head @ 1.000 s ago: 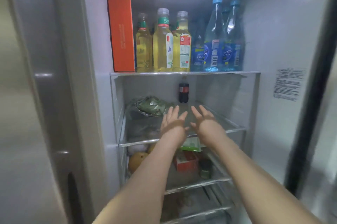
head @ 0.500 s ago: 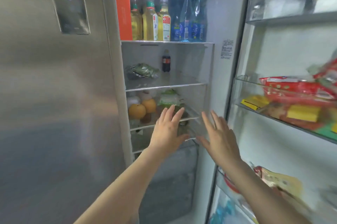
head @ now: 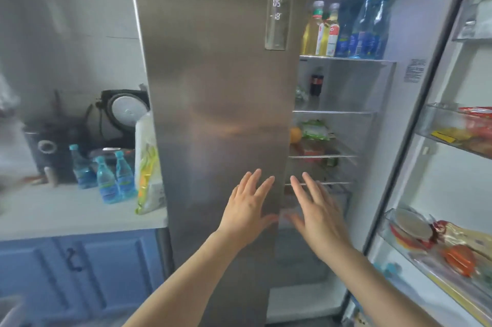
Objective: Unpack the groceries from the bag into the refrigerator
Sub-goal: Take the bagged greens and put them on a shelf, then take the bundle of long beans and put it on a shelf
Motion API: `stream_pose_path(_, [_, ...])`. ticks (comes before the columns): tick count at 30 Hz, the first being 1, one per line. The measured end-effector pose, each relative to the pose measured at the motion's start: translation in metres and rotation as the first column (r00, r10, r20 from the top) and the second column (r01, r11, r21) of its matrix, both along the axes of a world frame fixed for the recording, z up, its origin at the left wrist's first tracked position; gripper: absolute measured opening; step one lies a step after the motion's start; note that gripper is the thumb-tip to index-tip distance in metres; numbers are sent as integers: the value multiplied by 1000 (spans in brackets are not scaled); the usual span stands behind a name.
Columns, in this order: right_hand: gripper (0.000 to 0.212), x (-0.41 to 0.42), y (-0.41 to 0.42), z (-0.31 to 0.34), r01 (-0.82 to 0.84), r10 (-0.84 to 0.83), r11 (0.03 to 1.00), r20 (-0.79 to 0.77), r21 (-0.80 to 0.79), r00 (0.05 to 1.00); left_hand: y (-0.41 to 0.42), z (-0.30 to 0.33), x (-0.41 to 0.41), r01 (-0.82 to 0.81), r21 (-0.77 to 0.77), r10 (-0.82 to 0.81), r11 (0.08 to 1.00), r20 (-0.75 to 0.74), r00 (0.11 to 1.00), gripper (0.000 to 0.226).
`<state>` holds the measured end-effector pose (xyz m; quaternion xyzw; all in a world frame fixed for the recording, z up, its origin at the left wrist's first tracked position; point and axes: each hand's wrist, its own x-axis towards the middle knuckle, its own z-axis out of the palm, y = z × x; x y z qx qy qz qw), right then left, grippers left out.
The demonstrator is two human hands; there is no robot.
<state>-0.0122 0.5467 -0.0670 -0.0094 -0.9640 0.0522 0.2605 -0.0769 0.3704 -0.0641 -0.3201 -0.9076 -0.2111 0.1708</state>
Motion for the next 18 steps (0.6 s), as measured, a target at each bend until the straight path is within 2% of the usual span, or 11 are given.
stream_pose_path(8, [77, -13, -294, -45, -294, 299, 953, 77, -67, 951, -320, -35, 46, -324, -136, 335, 936, 69, 940, 83])
stream_pose_path(13, [78, -14, -452, -64, -473, 482, 876, 125, -95, 867, -490, -60, 91, -537, -229, 569, 812, 109, 815, 82])
stream_pose_path(18, [77, -16, -568, -74, -606, 614, 788, 190, -107, 766, -599, -81, 117, -686, -215, 717, 695, 146, 681, 84])
